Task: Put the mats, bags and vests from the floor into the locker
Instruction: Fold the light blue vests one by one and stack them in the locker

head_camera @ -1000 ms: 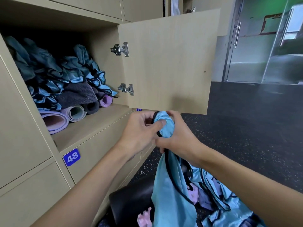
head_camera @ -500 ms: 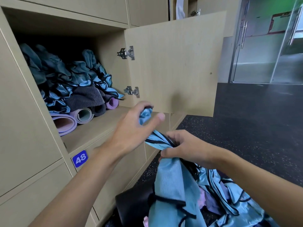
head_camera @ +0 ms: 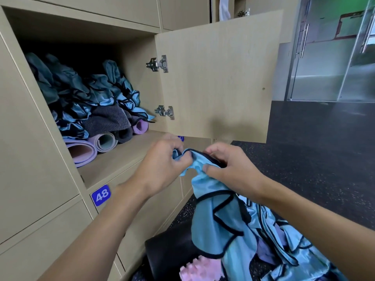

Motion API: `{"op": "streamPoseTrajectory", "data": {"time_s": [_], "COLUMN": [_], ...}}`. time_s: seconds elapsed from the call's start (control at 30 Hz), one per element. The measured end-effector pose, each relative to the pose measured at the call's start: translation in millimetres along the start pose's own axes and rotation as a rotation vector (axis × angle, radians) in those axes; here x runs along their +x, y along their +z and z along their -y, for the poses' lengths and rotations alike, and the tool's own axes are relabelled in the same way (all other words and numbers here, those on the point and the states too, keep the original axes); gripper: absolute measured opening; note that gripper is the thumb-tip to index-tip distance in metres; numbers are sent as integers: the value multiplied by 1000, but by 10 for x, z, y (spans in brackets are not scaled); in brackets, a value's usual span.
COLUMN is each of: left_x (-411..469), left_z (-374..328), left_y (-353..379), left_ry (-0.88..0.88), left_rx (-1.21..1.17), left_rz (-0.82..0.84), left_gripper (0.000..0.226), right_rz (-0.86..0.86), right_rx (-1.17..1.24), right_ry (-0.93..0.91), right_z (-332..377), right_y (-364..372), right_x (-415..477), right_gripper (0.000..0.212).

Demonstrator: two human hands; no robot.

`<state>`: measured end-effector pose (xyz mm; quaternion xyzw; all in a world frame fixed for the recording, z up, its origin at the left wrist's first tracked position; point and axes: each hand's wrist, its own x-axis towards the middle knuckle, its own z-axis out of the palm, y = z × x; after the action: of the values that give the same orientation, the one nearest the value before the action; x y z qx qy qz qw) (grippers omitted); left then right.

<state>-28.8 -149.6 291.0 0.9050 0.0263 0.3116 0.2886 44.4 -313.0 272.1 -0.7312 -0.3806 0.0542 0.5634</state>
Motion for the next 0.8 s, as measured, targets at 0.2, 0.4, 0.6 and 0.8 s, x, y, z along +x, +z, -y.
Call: {"op": "streamPoseTrajectory", "data": {"time_s": [0.2, 0.4, 0.6, 0.8], "left_x": [-19, -41, -45, 11], "left_z": [-357, -312, -449, -281], "left_y": [274, 297, 188, -54], "left_ry": [-470, -380, -139, 66], "left_rx": [-821, -698, -496, -294], "left_rz": [-65, -279, -451, -436], "left_gripper": [37, 38, 48, 58], "right_rz": [-254, -230, 130, 184], "right_rx": [234, 5, 377, 349], "right_ry": [-81, -48, 144, 233], "right_z": [119, 84, -9, 0], "right_y": [258, 315, 401, 323], "right_x": [2, -61, -118, -64], "right_gripper": [32, 51, 65, 64]}}
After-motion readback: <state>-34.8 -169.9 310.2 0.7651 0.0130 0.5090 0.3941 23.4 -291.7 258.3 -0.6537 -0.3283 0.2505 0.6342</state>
